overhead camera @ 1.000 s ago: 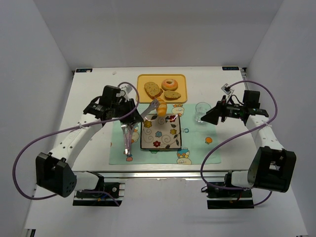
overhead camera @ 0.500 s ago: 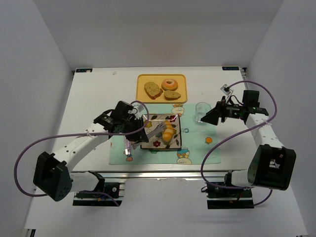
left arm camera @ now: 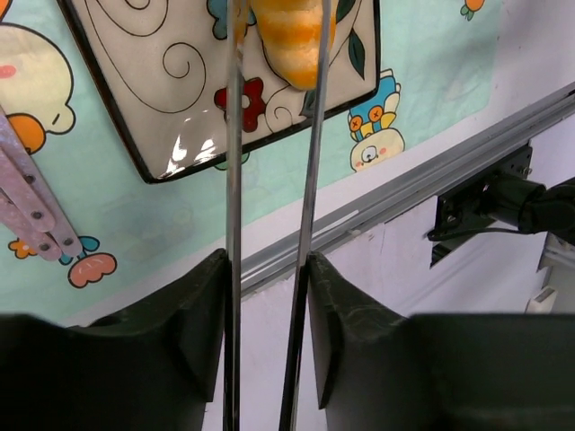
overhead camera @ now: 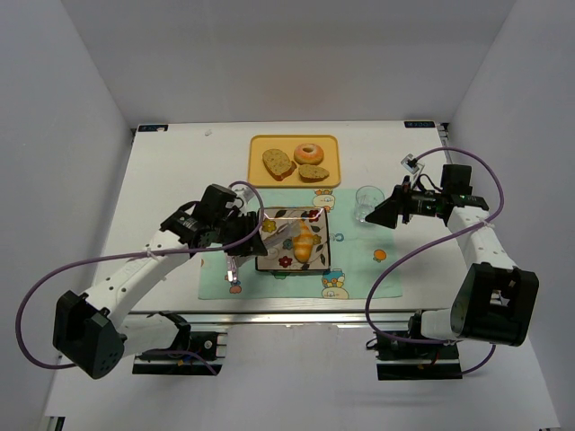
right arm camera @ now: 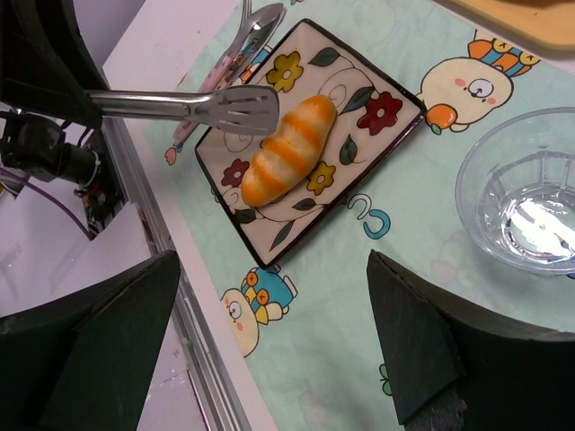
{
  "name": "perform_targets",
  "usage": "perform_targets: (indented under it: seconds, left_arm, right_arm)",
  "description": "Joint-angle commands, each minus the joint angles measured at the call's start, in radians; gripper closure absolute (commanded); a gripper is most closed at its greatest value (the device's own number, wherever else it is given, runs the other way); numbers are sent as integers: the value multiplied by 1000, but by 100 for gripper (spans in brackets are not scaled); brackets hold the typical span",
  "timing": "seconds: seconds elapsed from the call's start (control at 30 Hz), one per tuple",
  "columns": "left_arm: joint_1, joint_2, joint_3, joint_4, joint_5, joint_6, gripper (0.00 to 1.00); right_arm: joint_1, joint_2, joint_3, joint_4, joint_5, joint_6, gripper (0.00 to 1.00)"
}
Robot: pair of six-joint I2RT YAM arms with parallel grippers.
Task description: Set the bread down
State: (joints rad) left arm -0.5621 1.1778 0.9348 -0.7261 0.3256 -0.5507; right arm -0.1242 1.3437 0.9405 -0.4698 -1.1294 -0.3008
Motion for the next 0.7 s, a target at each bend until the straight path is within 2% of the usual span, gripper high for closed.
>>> perform_targets:
  seconds: [0.0, 0.07, 0.1, 0.17, 0.27, 0.3, 0.43, 0.5, 0.6, 0.67]
  left_arm:
    - [1, -38, 27, -12, -20, 0, 54]
    - [1, -47, 70, -36, -95, -9, 60]
    - [1, -52, 84, -56, -127, -15, 68]
    - [25, -61, 120, -68, -187, -20, 70]
    - [125, -75, 163, -87, -195, 1, 73]
    - [202, -82, 170, -84, -182, 15, 74]
    - [392, -64, 205, -90, -123, 99, 74]
    - [451, -40, 205, -84, -178, 139, 76]
    - [609, 25, 144, -15, -275, 163, 78]
    - [633, 48, 95, 65, -310, 210, 80]
  right_arm:
    - [-6, -8, 17, -3, -29, -24, 11]
    - [-6, -8, 15, -3, -29, -26, 11]
    - [-6, -8, 14, -3, -30, -26, 11]
    - [-6, -8, 12, -6, -32, -31, 11]
    - [-6, -6, 11, -21, -35, -46, 11]
    - [-6, -8, 14, -26, -35, -52, 11]
    - [-6, -11, 12, -43, -35, -77, 11]
    - [-6, -6, 11, -43, -38, -80, 11]
    - [-6, 2, 9, -32, -56, -70, 11]
    - [-6, 6, 21, -41, -63, -73, 11]
